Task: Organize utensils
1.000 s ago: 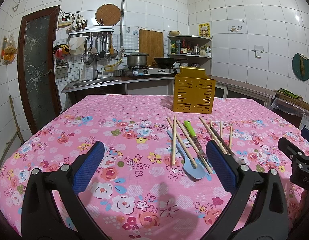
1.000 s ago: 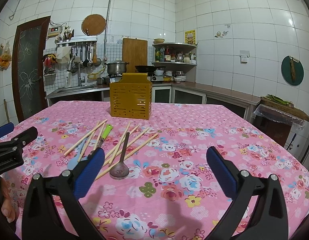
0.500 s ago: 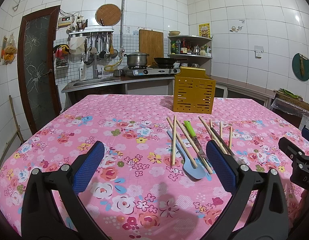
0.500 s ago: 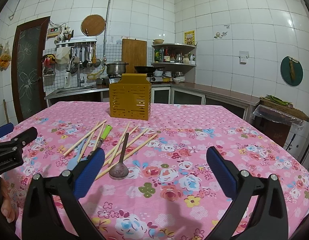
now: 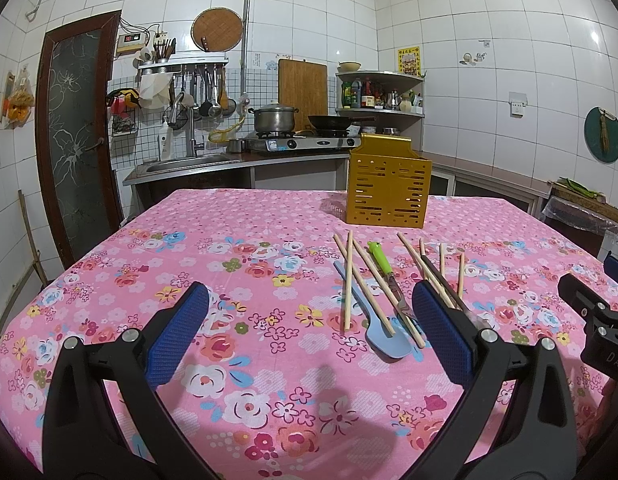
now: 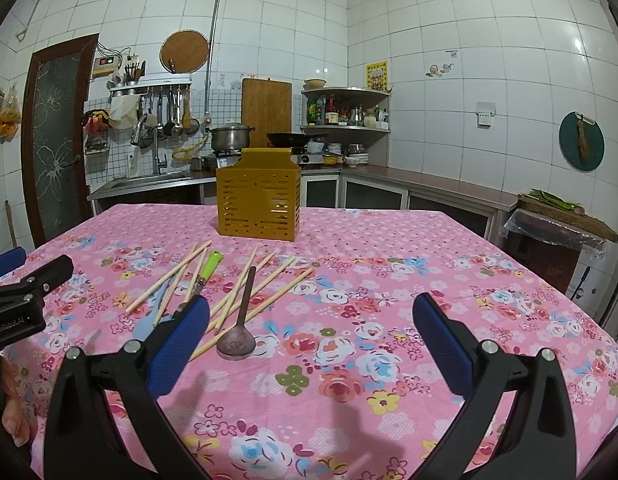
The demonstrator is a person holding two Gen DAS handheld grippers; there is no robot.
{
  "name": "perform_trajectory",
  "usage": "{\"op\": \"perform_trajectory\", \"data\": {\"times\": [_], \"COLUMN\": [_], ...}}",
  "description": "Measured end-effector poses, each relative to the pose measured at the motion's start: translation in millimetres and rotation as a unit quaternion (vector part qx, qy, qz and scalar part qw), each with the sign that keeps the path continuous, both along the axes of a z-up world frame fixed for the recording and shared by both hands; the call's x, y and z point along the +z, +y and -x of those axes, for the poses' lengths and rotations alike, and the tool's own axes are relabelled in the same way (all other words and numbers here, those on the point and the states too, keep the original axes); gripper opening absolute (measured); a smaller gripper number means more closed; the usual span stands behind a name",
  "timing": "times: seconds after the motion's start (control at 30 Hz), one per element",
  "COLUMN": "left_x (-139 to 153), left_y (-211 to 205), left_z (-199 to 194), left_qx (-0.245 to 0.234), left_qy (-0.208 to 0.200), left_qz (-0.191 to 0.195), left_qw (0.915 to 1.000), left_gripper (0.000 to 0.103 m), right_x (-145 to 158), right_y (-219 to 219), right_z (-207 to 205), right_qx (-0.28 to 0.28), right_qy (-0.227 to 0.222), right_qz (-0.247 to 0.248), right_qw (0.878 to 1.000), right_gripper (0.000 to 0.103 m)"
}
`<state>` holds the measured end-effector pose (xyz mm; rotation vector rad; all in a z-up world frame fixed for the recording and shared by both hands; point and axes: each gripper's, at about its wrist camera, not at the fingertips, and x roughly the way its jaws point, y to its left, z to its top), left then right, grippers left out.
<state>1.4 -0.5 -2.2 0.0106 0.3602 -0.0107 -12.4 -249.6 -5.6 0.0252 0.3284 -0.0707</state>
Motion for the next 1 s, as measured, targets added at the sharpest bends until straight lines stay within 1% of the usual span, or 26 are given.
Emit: {"op": "perform_trajectory", "data": {"times": [0.73,0.9,1.0], "left_x": [-0.1,3.1,10.2], "left_y": [0.2,-4.2,-3.0], "left_z": [-0.1,-5.7,-12.9], "left_qx": [0.001,-0.003,-0.004], "left_qy": [0.001,0.025,0.038], "left_qz": [0.000,-0.014,-0.019], "left_qw": [1.0000,0.9996,0.9991], "left_gripper": [0.098,0.098,0.098], "right_x": [0.9,6.8,13.1], "right_y": [-1.0,-1.7,-2.1], "right_z": [0.0,-3.3,-10.8], "right_qx": [-0.001,0.008,0.017], "right_qy": [-0.001,0.013,0.018], "right_qz": [0.001,-0.001,-0.003], "right_qw": [1.000,1.000,1.000], "right_gripper": [0.099,0.099,0.099]}}
